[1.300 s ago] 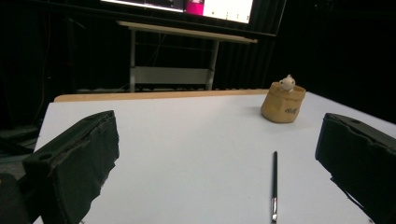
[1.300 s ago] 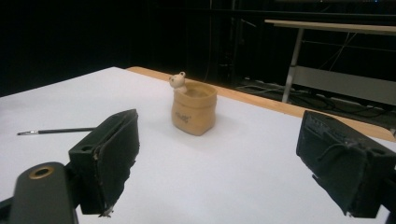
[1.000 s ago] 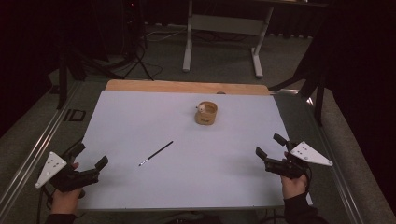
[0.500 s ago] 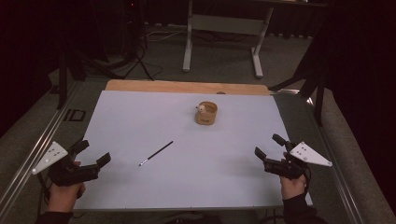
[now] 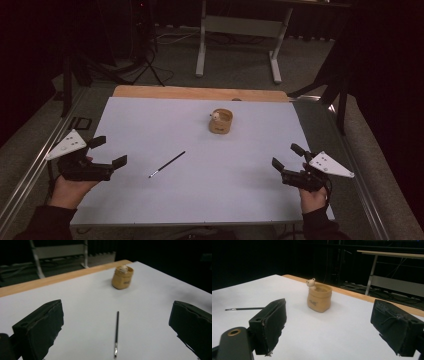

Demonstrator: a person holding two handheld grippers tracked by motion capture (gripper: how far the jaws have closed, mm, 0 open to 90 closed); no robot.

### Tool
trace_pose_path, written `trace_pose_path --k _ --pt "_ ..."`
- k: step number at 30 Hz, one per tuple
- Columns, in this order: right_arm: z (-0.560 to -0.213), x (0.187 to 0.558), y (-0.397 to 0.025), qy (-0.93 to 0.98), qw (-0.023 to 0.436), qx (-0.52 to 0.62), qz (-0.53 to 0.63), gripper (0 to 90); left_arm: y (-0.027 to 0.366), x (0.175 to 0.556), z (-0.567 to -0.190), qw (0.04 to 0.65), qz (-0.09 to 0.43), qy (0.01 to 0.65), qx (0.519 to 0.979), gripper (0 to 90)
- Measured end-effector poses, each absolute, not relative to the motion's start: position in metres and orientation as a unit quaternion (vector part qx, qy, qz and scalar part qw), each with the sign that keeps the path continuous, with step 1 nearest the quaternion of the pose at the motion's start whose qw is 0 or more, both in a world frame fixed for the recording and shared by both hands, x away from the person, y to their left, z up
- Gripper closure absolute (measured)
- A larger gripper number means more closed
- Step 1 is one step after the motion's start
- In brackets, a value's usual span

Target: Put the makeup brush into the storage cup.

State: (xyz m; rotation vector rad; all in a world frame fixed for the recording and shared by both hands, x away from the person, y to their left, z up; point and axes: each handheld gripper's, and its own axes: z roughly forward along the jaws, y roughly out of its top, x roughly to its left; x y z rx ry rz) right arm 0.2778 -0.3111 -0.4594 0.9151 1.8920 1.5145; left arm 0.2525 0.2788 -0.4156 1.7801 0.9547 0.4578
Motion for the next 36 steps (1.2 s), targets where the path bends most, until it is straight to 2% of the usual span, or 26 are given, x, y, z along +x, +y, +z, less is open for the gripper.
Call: trace_pose_path --k 14,36 --pt "-0.460 0.278 -0.310 0.706 0.267 0.337 0.563 13.2 0.253 0.282 -0.399 0.467 0.151 0.366 0.790 0.3" --pt "-0.460 0.279 -0.309 0.708 0.262 0.334 0.564 13.3 0.204 0.318 -0.407 0.389 0.104 0.342 0.849 1.2"
